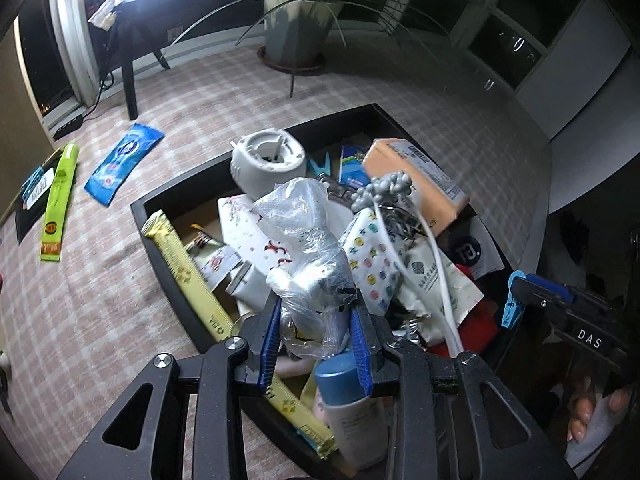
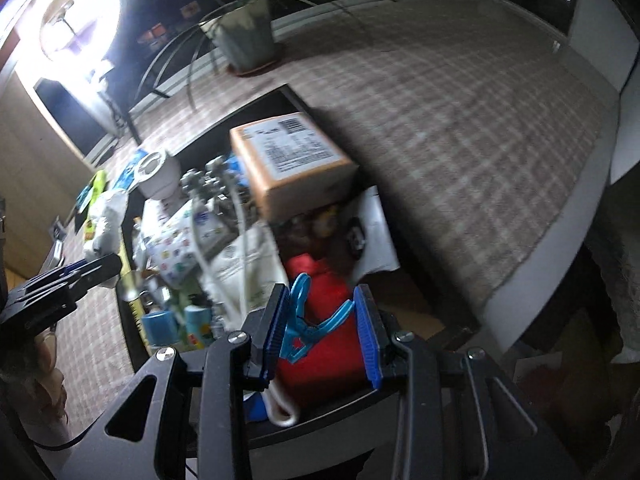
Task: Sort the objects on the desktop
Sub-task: 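Carry the plastic-wrapped item and blue clip into the bin and open both tools, then move both tools back from the bin toward the remaining table items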
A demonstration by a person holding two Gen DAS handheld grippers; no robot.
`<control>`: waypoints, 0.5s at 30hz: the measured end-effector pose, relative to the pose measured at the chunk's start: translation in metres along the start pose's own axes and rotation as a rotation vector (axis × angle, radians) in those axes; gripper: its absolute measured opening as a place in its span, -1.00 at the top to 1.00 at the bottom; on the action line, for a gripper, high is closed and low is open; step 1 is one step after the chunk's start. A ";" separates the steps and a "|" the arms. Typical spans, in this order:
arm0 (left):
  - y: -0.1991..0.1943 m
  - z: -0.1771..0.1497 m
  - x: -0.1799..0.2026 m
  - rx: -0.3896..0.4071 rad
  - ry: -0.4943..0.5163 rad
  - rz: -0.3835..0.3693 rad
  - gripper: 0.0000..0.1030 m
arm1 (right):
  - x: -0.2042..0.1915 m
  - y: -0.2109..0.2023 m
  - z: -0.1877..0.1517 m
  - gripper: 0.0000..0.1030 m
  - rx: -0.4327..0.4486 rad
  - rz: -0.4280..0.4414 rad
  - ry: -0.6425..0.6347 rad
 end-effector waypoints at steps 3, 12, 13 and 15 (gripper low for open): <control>0.000 0.003 0.001 -0.010 -0.019 -0.024 -0.38 | 0.010 0.001 0.002 0.11 -0.004 -0.025 0.021; -0.010 0.009 -0.017 0.023 -0.045 -0.008 -0.34 | 0.011 0.004 0.009 0.00 -0.006 -0.023 0.045; -0.011 0.009 -0.022 0.024 -0.054 -0.005 -0.33 | 0.007 0.004 0.010 0.00 -0.006 -0.022 0.038; -0.011 0.009 -0.027 0.024 -0.065 0.000 -0.31 | 0.000 0.004 0.011 0.00 -0.004 -0.019 0.023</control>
Point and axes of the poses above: each gripper's, at about its wrist camera, not at the fingertips, and y roughly the way its jaws point, x to its right, z to its top, the point moved 6 cm from there along y, roughly the way its jaws point, and after that the axes turned 7 degrees about -y, right-handed, at the moved point
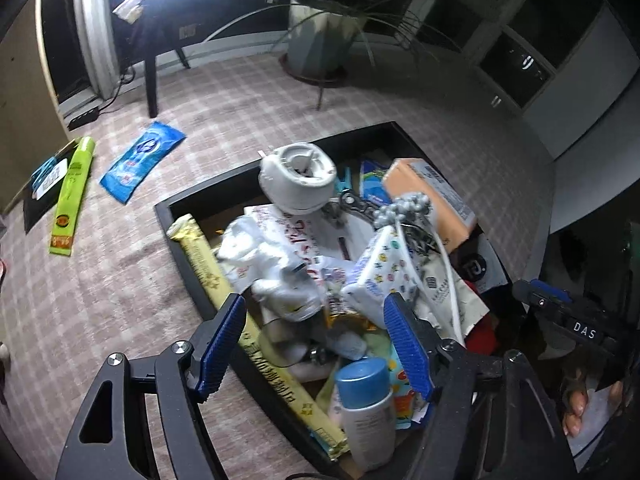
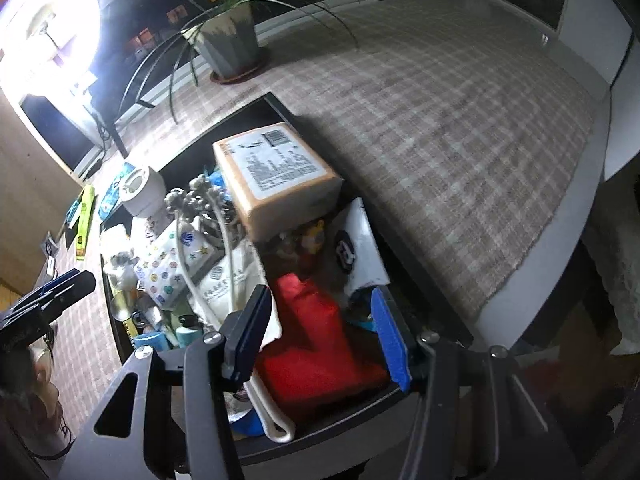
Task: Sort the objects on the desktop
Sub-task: 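Move both tools back from the bin toward the remaining table items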
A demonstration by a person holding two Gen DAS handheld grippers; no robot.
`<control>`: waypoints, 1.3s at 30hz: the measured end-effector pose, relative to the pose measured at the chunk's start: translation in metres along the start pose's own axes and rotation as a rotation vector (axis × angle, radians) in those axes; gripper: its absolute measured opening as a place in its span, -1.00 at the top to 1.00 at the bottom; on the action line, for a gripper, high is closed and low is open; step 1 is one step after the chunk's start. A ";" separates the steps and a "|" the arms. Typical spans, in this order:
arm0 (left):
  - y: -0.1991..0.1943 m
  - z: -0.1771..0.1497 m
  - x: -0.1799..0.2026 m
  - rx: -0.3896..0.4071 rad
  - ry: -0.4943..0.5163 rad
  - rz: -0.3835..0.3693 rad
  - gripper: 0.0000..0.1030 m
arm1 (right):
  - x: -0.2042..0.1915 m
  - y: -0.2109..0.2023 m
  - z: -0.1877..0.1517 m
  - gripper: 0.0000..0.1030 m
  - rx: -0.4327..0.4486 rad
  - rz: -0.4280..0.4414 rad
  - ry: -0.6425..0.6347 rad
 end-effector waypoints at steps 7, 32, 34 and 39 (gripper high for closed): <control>-0.009 0.000 -0.032 0.018 -0.053 0.032 -0.29 | -0.029 0.000 0.007 0.00 0.008 0.029 -0.059; -0.071 -0.032 -0.254 0.113 -0.428 0.255 -0.20 | -0.230 0.021 0.036 0.00 -0.010 0.215 -0.412; -0.077 -0.037 -0.269 0.118 -0.455 0.270 -0.20 | -0.251 0.023 0.037 0.00 -0.013 0.229 -0.452; -0.090 -0.047 -0.304 0.135 -0.522 0.301 -0.13 | -0.305 0.028 0.035 0.00 -0.020 0.264 -0.548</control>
Point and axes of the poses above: each gripper's, at about its wrist camera, not at the fingertips, and y roughly the way its jaws point, x to its right, z to its top, the point moved 6 cm from there along y, roughly the way its jaws point, and after that the axes turned 7 degrees about -y, right-handed, at the moved point
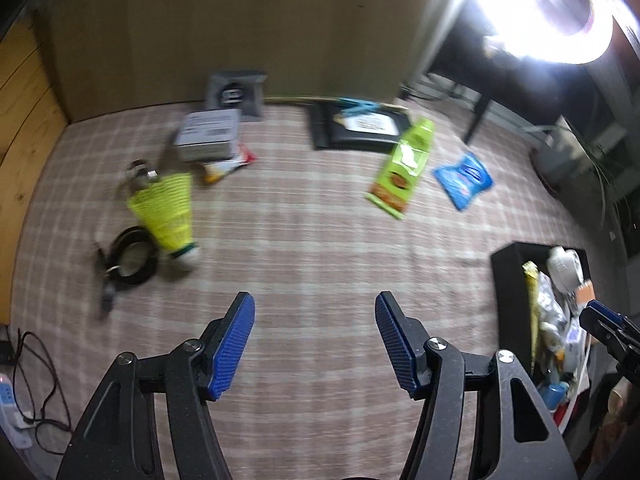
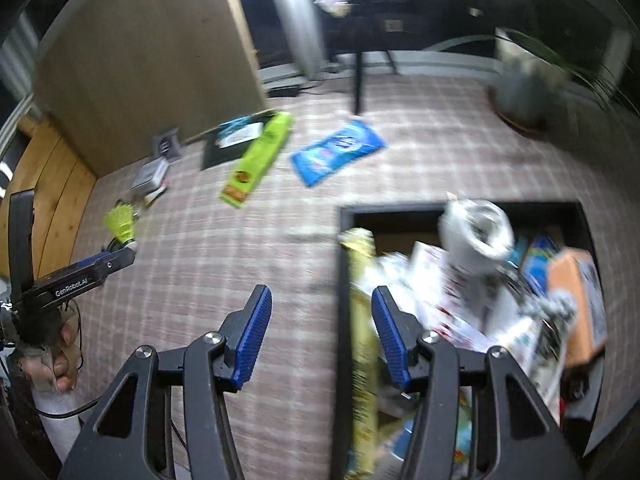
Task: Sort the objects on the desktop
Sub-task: 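Move both tools back from the bin toward the remaining table items, then grasp the black cable with the left tool while the right tool grasps the yellow shuttlecock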
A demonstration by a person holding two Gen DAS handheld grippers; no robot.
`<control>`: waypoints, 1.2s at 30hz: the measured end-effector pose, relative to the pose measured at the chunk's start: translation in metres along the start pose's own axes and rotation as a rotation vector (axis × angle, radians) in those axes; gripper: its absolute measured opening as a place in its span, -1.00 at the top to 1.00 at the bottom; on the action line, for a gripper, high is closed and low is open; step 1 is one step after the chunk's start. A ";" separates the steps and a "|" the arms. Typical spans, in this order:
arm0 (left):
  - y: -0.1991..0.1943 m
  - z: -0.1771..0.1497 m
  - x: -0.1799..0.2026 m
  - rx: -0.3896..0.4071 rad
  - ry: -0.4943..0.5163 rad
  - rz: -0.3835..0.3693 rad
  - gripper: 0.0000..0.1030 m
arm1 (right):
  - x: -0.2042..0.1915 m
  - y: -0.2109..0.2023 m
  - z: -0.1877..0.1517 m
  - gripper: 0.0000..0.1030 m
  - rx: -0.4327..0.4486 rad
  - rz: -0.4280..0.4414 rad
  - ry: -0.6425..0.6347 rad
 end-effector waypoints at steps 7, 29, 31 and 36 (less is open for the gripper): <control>0.001 0.012 -0.053 0.012 -0.088 0.062 -0.03 | -0.055 0.023 0.028 -0.01 -0.005 0.045 -0.103; 0.032 0.031 -0.174 -0.027 -0.314 0.173 0.17 | -0.208 0.098 0.071 -0.11 -0.060 0.189 -0.345; 0.038 0.032 -0.182 -0.037 -0.337 0.172 0.17 | -0.223 0.111 0.073 -0.11 -0.081 0.211 -0.352; 0.051 0.035 -0.191 -0.056 -0.368 0.168 0.17 | -0.259 0.143 0.073 -0.11 -0.129 0.225 -0.395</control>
Point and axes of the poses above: each gripper's, at about its wrist camera, not at the fingertips, and y roughly the way its jaws point, x to its right, z to its top, the point moved 6 cm from there along y, roughly the way its jaws point, and after that the axes turned 7 degrees about -y, right-handed, at the moved point
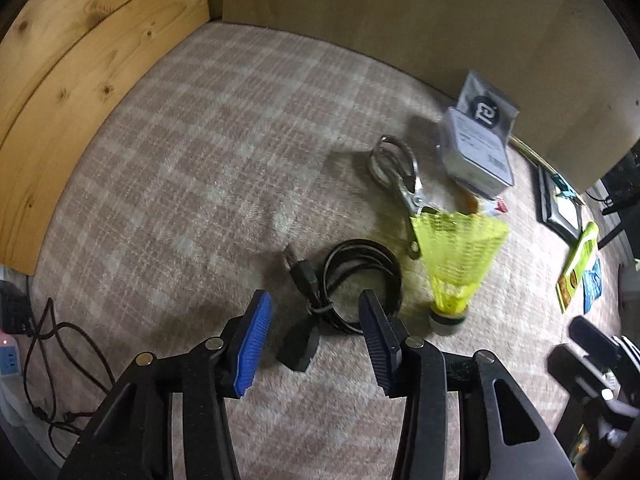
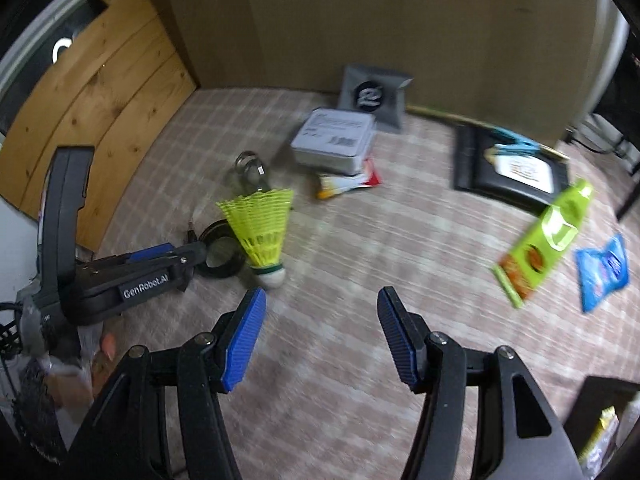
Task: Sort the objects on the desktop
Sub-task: 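Grasp the black cable with the left tool while the right tool grasps the yellow shuttlecock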
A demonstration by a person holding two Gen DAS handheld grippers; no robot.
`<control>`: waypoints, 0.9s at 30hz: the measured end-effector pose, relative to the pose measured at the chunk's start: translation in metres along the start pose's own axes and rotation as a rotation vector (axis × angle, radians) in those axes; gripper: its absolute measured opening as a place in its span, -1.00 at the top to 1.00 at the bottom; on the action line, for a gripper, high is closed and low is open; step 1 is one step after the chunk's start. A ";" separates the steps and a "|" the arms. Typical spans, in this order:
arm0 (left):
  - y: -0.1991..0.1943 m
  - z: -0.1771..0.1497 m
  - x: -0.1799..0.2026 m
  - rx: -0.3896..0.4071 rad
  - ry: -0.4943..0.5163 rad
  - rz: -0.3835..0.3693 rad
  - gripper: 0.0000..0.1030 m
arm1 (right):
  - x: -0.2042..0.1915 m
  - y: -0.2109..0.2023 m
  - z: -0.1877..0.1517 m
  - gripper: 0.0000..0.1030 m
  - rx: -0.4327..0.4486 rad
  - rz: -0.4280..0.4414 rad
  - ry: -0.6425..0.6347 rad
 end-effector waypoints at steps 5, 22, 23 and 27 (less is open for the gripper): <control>0.013 0.005 -0.002 -0.021 -0.021 -0.012 0.17 | -0.016 0.026 0.015 -0.11 -0.014 -0.005 -0.035; 0.017 -0.002 0.014 0.077 0.114 0.071 0.42 | -0.015 0.059 0.029 -0.11 -0.024 0.035 -0.007; 0.017 -0.003 0.015 0.075 0.120 0.072 0.42 | -0.015 0.061 0.031 -0.11 -0.027 0.034 -0.012; 0.016 -0.006 0.014 0.074 0.105 0.069 0.47 | -0.018 0.068 0.034 -0.09 -0.042 0.054 -0.008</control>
Point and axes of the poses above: each gripper's, at about its wrist camera, not at the fingertips, and y roughly the way its jaws point, x to its right, z to its top, the point moved 6 cm from there along y, roughly the way its jaws point, and after that the axes turned 7 degrees about -y, right-handed, at the moved point
